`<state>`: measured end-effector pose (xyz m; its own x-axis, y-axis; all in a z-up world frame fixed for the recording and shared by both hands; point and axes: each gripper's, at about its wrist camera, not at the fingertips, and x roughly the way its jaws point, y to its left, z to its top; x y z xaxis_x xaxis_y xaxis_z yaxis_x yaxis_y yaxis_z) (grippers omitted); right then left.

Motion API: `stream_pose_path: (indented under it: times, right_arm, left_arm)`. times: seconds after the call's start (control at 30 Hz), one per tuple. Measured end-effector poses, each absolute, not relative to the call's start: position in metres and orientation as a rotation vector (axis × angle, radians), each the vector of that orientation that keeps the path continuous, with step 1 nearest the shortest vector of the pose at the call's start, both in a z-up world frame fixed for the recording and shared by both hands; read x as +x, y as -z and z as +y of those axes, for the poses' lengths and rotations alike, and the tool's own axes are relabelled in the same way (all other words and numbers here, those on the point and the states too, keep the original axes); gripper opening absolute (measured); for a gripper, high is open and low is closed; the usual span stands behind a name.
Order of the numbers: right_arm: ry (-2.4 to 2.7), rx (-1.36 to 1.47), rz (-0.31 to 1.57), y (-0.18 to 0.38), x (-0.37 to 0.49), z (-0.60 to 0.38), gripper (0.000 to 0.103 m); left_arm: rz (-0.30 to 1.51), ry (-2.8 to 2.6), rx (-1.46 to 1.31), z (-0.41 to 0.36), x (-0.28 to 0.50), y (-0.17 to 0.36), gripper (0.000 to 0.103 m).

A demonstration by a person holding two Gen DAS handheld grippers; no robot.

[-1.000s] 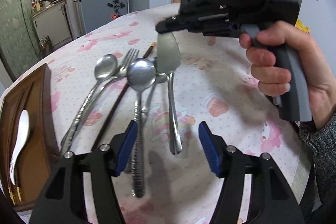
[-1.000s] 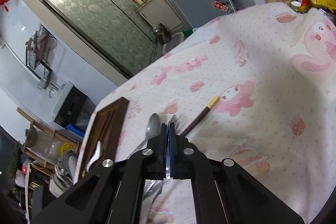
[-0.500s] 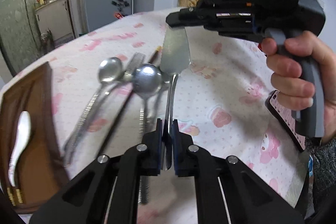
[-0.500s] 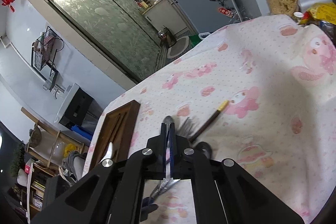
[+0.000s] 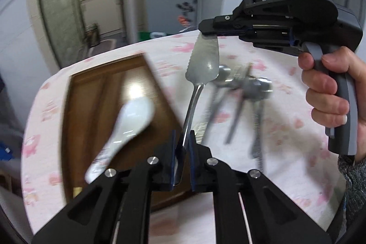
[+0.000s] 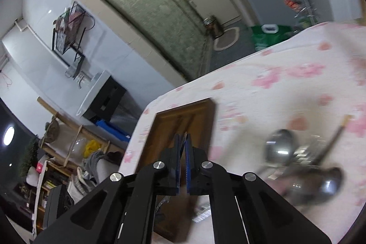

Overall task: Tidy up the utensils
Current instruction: 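Place the knife into the tray and open the left tool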

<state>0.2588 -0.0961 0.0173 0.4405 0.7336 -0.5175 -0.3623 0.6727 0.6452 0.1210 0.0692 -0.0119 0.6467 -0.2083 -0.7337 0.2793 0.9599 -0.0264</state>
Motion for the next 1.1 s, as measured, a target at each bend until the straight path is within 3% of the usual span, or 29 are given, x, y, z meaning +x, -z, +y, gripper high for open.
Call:
stream_pose_path:
  times: [0.4, 0.73, 0.8, 0.83, 0.87, 0.9, 0.93, 0.97, 1.0, 1.03, 1.1]
  right_arm:
    - [-0.799, 0.481, 0.985, 0.029, 0.29, 0.009, 0.004]
    - [-0.76, 0.409, 1.02, 0.05, 0.291, 0.021, 0.016]
    - [-0.747, 0.386, 1.025, 0.051, 0.288, 0.02, 0.028]
    - [-0.744, 0.381, 1.025, 0.051, 0.287, 0.019, 0.046]
    - [-0.741, 0.378, 1.024, 0.05, 0.286, 0.016, 0.064]
    - [-0.748, 0.376, 1.018, 0.048, 0.283, 0.014, 0.067]
    - [-0.76, 0.367, 1.014, 0.045, 0.28, 0.012, 0.068]
    - [-0.761, 0.356, 1.01, 0.043, 0.278, 0.01, 0.069]
    - [-0.757, 0.344, 0.999, 0.039, 0.275, 0.006, 0.069]
    - [-0.758, 0.34, 0.986, 0.034, 0.272, 0.0, 0.07]
    - [-0.758, 0.351, 0.961, 0.025, 0.266, -0.015, 0.071]
  left_arm:
    - [0.889, 0.1, 0.091, 0.151, 0.125, 0.032, 0.012]
    - [0.87, 0.091, 0.092, 0.147, 0.124, 0.033, 0.011]
    - [0.867, 0.089, 0.084, 0.147, 0.124, 0.034, 0.011]
    - [0.866, 0.086, 0.084, 0.147, 0.124, 0.034, 0.012]
    - [0.857, 0.084, 0.085, 0.146, 0.122, 0.032, 0.015]
    - [0.845, 0.085, 0.089, 0.145, 0.121, 0.03, 0.016]
    - [0.829, 0.085, 0.102, 0.143, 0.117, 0.026, 0.023]
    - [0.814, 0.086, 0.108, 0.141, 0.114, 0.022, 0.04]
    - [0.803, 0.091, 0.107, 0.139, 0.112, 0.019, 0.047]
    - [0.789, 0.106, 0.104, 0.136, 0.109, 0.015, 0.053]
    - [0.775, 0.133, 0.105, 0.127, 0.104, 0.009, 0.056]
